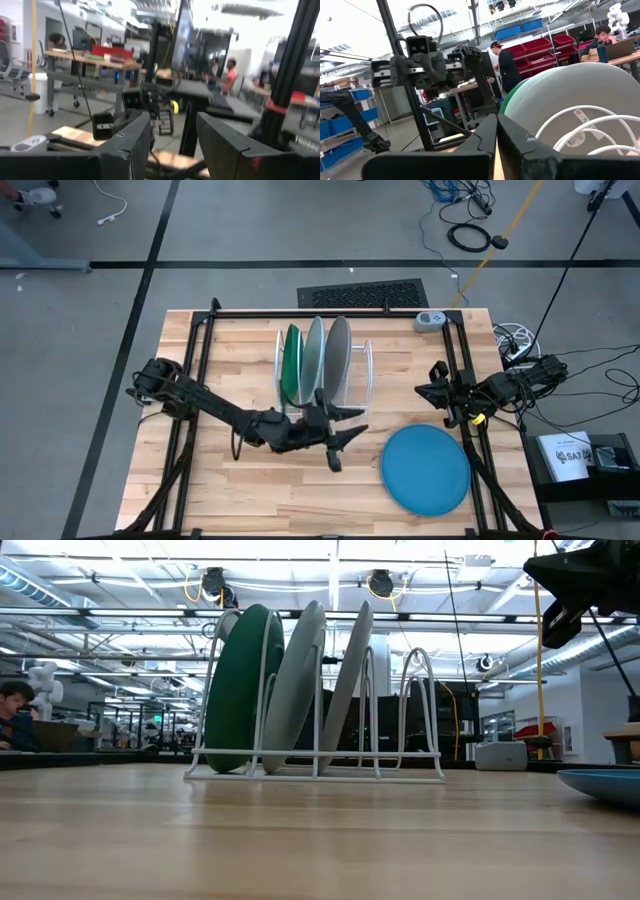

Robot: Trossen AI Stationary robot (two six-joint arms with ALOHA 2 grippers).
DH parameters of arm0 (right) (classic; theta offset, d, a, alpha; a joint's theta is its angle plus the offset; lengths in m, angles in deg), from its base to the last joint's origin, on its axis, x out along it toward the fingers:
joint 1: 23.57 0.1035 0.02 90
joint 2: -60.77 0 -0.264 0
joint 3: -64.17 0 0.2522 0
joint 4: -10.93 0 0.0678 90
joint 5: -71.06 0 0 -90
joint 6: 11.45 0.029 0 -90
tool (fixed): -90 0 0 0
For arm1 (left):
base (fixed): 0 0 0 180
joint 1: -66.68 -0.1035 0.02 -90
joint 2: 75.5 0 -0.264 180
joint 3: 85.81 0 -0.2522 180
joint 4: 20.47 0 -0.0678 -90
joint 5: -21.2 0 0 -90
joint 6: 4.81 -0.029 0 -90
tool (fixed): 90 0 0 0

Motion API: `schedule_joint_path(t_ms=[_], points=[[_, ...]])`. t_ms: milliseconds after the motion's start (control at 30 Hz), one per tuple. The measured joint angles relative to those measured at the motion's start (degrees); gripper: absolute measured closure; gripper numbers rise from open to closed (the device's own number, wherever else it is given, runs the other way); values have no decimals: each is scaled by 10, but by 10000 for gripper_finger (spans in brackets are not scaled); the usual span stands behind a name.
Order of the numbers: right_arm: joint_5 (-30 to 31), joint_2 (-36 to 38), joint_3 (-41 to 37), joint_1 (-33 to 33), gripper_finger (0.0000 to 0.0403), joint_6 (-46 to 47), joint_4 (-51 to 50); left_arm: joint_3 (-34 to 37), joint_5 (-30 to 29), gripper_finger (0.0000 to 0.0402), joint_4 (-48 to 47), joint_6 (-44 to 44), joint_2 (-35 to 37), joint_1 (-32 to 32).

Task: Sort dishes
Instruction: Put the blue plate in the dish rack

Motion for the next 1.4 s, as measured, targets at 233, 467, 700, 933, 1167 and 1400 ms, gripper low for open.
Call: schedule_joint_path(t_ms=[233, 467, 700, 933, 1167, 1400], points=[[0, 0, 0, 0, 394, 0, 0, -70, 0, 242, -140, -1, 0, 16], [-17, 0, 0, 0, 394, 13, 0, -89, -1, 242, -151, -46, 0, 46], [-18, 0, 0, 0, 394, 28, 0, -89, -22, 242, -205, -67, 0, 94], [-105, 0, 0, 0, 394, 86, 2, -89, -65, 242, -241, -62, 0, 142], [-207, -42, 0, 5, 393, 167, 13, -89, -85, 242, -285, -62, 0, 182], [-210, -151, 63, 23, 346, 177, 5, -89, -91, 242, -335, -45, 0, 188]])
